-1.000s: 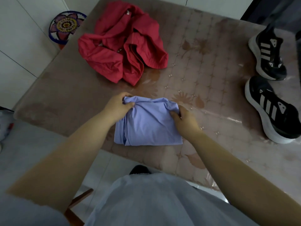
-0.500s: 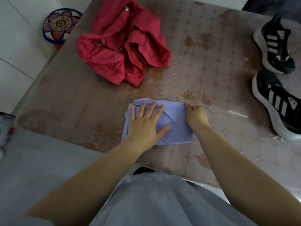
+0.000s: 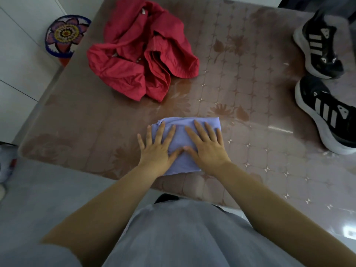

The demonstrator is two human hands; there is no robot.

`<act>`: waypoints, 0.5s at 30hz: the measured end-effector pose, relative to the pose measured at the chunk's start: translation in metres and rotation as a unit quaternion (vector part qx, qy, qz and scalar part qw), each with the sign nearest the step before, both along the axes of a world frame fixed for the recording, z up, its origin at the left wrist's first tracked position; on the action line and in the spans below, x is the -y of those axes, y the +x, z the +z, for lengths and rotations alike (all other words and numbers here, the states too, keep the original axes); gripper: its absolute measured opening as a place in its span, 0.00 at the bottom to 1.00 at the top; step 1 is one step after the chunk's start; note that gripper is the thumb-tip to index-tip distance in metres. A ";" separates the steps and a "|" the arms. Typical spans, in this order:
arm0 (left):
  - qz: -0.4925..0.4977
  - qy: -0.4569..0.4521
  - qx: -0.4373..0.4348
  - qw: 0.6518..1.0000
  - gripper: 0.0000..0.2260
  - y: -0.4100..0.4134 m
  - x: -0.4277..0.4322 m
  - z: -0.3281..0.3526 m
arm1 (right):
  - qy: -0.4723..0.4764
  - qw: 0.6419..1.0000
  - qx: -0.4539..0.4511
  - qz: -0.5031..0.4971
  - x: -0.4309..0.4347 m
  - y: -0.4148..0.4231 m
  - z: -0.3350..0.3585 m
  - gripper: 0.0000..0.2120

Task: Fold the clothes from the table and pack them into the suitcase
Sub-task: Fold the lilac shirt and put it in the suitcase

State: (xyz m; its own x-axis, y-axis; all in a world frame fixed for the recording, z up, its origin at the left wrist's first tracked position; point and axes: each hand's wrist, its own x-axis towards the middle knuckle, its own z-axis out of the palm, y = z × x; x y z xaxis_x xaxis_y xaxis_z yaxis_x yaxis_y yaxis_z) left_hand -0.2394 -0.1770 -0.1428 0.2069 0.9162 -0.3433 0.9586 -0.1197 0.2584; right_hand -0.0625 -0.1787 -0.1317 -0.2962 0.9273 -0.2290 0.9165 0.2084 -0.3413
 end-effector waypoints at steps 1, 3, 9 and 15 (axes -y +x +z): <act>0.000 -0.012 -0.008 1.000 0.40 -0.003 0.000 -0.003 | -0.008 1.000 0.018 -0.002 0.001 0.001 -0.007 0.42; -0.002 -0.022 -0.013 1.000 0.39 -0.008 -0.003 -0.006 | 0.010 0.999 0.025 -0.041 -0.003 0.006 -0.011 0.37; 0.185 -0.002 0.208 0.960 0.40 0.005 0.001 0.015 | -0.021 0.942 -0.121 -0.312 0.007 0.012 -0.006 0.33; 0.243 -0.022 0.269 0.932 0.38 0.021 -0.011 0.027 | -0.088 0.846 -0.292 -0.437 0.021 0.005 0.016 0.29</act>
